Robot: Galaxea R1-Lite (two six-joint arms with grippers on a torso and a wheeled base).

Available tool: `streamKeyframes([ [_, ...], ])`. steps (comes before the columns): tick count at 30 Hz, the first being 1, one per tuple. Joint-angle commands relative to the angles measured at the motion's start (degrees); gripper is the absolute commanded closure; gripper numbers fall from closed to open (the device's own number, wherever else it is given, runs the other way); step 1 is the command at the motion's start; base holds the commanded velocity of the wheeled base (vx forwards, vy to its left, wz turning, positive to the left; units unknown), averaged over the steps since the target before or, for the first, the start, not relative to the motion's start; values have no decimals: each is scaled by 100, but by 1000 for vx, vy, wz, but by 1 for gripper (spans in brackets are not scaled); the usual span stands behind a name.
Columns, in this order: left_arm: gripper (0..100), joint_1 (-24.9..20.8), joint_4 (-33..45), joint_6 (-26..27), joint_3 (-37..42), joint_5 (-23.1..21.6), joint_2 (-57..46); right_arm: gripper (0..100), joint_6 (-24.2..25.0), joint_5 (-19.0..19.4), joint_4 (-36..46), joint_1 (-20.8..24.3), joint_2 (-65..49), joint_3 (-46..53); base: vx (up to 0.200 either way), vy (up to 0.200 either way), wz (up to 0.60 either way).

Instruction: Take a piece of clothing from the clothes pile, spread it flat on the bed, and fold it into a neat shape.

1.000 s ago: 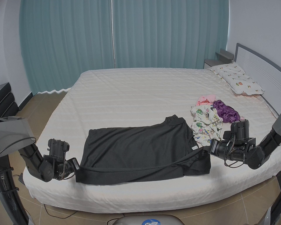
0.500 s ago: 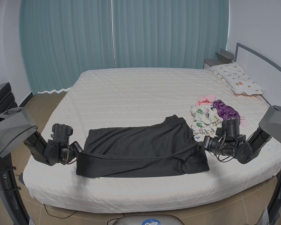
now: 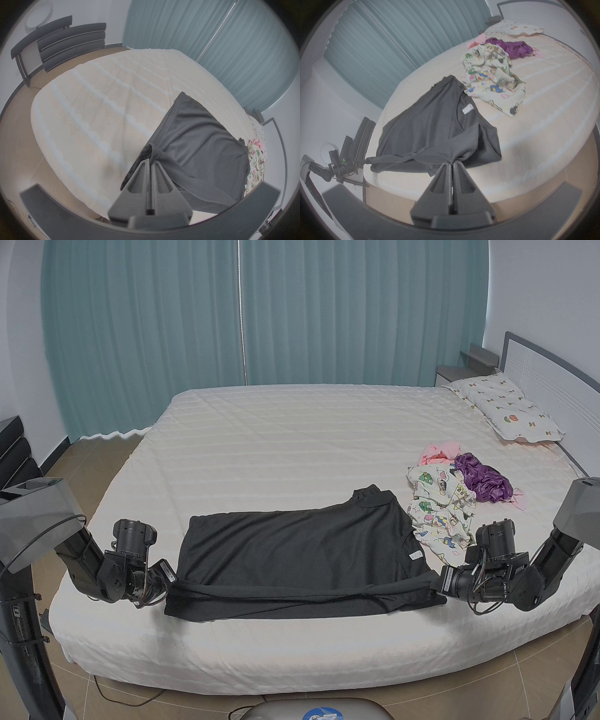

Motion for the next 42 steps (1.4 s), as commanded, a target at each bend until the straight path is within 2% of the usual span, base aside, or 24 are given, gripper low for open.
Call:
streamKeyframes([
  [1,100,56,-13,1,-105,-9,276,0,-3,27,0,26,298,99,0,0,0],
  [9,100,117,-13,-25,-254,-27,434,0,85,36,-88,-18,378,11,0,0,0],
  [14,100,135,-31,-52,-272,-88,416,0,102,107,-88,-282,395,-244,0,0,0],
  [20,100,187,-49,-104,-263,-185,381,0,797,326,-88,-387,694,-762,0,0,0],
  [22,100,205,-49,-183,-272,-203,372,0,893,405,-70,-387,782,-903,0,0,0],
  [42,100,214,-66,-377,-290,-246,346,0,893,432,-88,-379,1511,-1597,0,0,0],
])
